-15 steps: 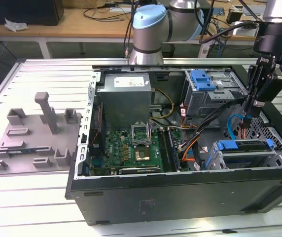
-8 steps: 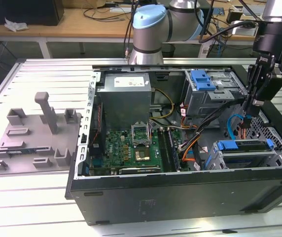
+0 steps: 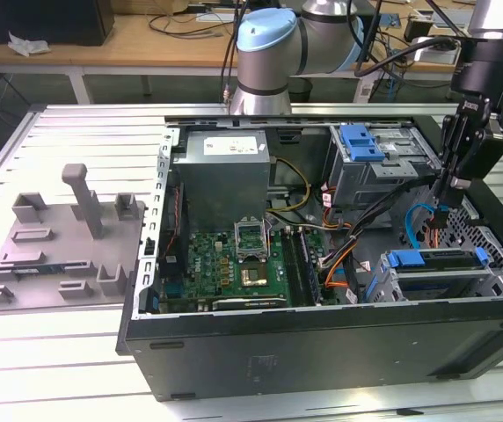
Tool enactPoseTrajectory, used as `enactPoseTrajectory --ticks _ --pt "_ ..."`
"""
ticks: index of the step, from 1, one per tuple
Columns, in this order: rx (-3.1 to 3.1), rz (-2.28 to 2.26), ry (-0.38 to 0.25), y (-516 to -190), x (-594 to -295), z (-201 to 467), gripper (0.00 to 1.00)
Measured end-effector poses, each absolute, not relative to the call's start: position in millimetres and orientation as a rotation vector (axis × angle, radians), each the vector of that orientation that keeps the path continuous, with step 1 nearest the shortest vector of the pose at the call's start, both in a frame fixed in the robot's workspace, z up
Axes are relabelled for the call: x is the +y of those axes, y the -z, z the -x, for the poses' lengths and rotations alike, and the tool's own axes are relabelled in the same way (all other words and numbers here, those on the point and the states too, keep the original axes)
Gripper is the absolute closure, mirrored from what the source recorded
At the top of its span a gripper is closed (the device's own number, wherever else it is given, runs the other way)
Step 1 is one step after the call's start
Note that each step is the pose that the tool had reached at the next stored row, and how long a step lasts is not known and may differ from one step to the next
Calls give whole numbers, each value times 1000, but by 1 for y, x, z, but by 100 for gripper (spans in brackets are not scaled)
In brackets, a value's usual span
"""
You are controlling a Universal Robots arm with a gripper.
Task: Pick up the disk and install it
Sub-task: 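Insert the first disk wire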
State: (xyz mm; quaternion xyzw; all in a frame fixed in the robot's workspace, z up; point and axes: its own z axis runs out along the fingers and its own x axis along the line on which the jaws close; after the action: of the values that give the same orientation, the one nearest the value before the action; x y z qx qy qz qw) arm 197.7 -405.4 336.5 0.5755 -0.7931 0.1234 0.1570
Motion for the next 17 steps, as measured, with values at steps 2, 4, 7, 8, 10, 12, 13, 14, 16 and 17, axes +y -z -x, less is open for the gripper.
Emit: enactPoseTrajectory --ticks 2,4,7,8,10,12,13,14,16,17 --pt "-2270 -1647 -353 -336 -405 -198 69" --pt "-2270 -1646 -353 -336 -405 -198 69" --pt "-2270 -1645 -352 -336 -405 -198 83" --pt "-2271 -1645 -352 -336 -405 -198 83" --pt "-2271 -1644 -352 -336 -405 -198 83" --pt "-2271 -1644 -352 -336 -405 -198 83" --pt "-2271 -1644 -352 -336 -405 -198 83" --pt "-2271 -1644 -352 -336 -405 -198 83" --pt "-2271 -1644 -352 -336 -405 -198 83" --pt "-2271 -1644 -352 -336 -405 -198 83"
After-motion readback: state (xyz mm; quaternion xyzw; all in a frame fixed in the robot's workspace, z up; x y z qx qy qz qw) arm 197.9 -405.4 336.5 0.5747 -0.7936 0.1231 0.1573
